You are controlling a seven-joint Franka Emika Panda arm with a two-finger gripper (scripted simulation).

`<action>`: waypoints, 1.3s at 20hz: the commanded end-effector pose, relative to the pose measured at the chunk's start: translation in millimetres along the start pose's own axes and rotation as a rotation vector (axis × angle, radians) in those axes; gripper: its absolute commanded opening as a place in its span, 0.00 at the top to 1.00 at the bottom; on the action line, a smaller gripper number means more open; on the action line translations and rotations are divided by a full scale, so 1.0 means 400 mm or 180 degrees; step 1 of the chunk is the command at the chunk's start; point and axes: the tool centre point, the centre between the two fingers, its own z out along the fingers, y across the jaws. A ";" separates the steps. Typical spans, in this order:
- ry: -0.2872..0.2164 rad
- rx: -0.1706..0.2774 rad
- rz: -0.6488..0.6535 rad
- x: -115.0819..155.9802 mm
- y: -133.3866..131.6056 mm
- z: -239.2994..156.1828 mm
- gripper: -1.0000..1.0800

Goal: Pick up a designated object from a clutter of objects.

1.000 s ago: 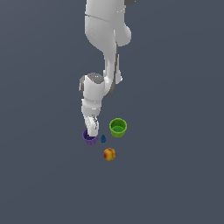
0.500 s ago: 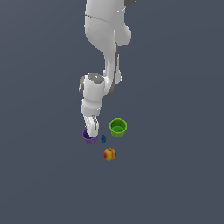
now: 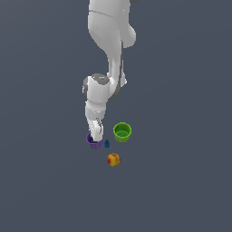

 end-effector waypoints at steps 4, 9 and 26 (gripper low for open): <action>0.0000 0.0007 0.0001 -0.001 -0.041 -0.059 1.00; -0.0003 0.0007 0.0002 -0.004 -0.094 -0.137 1.00; -0.0012 0.0008 0.0003 -0.015 -0.329 -0.475 1.00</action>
